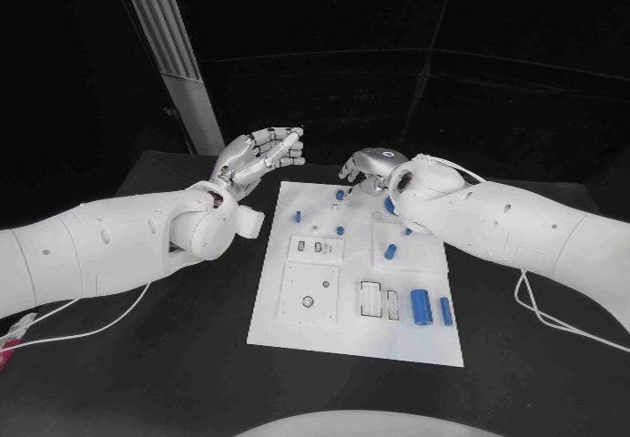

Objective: Assemble the parts on the task board

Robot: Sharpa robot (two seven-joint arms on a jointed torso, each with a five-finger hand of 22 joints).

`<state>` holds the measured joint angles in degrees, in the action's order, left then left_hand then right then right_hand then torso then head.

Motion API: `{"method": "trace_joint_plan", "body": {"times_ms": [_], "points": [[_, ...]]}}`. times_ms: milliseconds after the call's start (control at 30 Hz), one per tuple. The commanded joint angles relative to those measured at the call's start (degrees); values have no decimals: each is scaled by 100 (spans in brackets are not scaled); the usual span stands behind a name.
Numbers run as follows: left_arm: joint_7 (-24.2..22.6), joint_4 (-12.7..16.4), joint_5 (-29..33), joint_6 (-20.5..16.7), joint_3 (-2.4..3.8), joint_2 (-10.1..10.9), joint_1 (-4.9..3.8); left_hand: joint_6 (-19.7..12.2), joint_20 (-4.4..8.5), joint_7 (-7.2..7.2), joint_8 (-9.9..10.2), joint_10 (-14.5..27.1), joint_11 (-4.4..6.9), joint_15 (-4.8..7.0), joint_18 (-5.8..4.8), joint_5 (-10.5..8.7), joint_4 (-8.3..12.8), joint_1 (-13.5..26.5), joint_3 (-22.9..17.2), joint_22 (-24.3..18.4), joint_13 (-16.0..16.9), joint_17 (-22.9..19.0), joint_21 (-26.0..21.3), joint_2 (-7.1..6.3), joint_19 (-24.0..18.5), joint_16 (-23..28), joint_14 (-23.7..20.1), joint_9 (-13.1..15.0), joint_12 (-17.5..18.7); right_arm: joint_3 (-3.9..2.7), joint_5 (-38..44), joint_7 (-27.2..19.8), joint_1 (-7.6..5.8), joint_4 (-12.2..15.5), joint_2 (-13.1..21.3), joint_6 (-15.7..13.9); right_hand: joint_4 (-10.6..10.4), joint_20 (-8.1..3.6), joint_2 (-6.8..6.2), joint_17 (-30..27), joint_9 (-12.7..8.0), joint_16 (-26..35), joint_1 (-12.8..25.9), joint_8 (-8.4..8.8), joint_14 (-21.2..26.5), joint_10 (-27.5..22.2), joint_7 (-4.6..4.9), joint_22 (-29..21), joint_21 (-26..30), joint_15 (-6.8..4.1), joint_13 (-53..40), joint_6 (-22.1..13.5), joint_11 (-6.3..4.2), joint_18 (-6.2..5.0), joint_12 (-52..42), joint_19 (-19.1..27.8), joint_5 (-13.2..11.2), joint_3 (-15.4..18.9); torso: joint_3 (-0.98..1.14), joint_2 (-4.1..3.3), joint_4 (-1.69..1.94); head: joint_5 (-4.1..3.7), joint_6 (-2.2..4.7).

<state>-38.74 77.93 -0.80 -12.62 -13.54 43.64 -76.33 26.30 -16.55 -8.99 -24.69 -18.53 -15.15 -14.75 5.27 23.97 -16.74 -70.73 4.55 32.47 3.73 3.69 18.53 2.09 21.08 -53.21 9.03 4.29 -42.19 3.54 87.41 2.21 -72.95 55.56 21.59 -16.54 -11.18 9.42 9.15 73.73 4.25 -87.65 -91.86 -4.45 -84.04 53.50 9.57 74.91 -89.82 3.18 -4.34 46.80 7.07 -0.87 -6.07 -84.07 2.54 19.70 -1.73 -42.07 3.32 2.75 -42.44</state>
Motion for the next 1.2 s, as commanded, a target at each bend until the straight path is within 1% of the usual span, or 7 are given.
{"method": "trace_joint_plan", "body": {"times_ms": [33, 200, 433, 733, 933, 1100, 1200], "points": [[-898, -36, -32, 75, 3, -10, -11, -55, -8, -787, -26, 50, 2, -12, -19, 10, 0, -10, 42, -9, -5, -2, -22, 51, -45, 22, -39, -3, -7, -4, -795, -284, -17, 344, 263, -832, -28, -40, 4, -35, 16, 30, 96, -49, -281, 192, 31, 1385, 42, -44, -31, 79, 19, 53, -131, -501, 17, -47, -5, 24, -32, -20, 42], [-899, -151, -32, 77, 3, -69, -9, -62, -8, -787, -32, 53, 1, -13, -20, 10, 0, -15, 44, -11, -5, -2, -23, 56, -49, 22, -44, -3, -8, -4, -1559, -561, -22, 1133, 961, -1474, -83, -64, 12, -157, 33, 59, 189, -95, -257, 519, 34, 1224, 122, -77, -78, 218, -33, 9, -360, -382, 16, -84, -7, 85, -112, -16, 45], [-905, -301, -32, 99, 3, -174, -2, -62, -8, -788, -33, 54, 1, -13, -20, 10, 0, -16, 44, -11, -5, -2, -23, 57, -49, 22, -44, -3, -8, -4, -1922, -776, -25, 1640, 1491, -1861, -132, -158, 20, -520, 34, 157, 212, -107, -176, 892, -9, 903, 296, -182, -144, 310, -150, -77, -603, -140, 15, -102, -3, 124, -159, -55, 74], [-896, -414, -32, 137, 3, -245, 28, -65, -8, -788, -36, 55, 1, -13, -21, 10, 0, -18, 45, -11, -4, -2, -24, 60, -51, 22, -46, -3, -9, -1, -2347, -888, -23, 1938, 1906, -1898, -372, -370, -30, -2727, -9, 1095, 339, 0, 525, 1311, -139, -506, 1271, -372, -780, 280, -373, -417, -1531, 966, 20, -7, 11, 154, -181, -235, 108], [-885, -464, -32, 156, 3, -262, 45, -68, -8, -788, -38, 56, 1, -14, -21, 11, 0, -21, 45, -12, -4, -2, -25, 64, -54, 23, -49, -3, -9, 4, -2590, -927, -21, 1950, 2046, -1793, -459, -394, -70, -3018, -33, 1408, 751, 59, 818, 421, -252, -1397, 2118, -463, -3533, 25, -422, -585, -4674, 1643, 29, 47, 10, 150, -193, -386, 144], [-885, -484, -32, 173, 3, -271, 59, -72, -8, -788, -41, 58, 0, -14, -23, 11, -1, -24, 46, -13, -4, -2, -26, 68, -57, 25, -53, -3, -10, 8, -2657, -926, -18, 1856, 2036, -1730, -490, -315, -25, 884, -20, -69, 1122, 53, -269, 2706, -235, -1321, 2200, -332, -7921, -64, -399, -555, -8139, 1770, 73, 23, 5, 144, -186, -470, 175], [-883, -494, -32, 186, 3, -278, 67, -73, -8, -788, -43, 58, 0, -14, -23, 11, -1, -24, 46, -13, -4, -2, -27, 69, -58, 25, -54, -3, -10, 11, -2674, -886, -16, 1783, 2008, -1695, -489, -281, -55, 1627, -9, -235, 1281, 30, -596, 3650, -196, -813, 1812, -261, -8566, -12, -371, -484, -8393, 1464, 88, 2, 7, 138, -177, -506, 173]]}}
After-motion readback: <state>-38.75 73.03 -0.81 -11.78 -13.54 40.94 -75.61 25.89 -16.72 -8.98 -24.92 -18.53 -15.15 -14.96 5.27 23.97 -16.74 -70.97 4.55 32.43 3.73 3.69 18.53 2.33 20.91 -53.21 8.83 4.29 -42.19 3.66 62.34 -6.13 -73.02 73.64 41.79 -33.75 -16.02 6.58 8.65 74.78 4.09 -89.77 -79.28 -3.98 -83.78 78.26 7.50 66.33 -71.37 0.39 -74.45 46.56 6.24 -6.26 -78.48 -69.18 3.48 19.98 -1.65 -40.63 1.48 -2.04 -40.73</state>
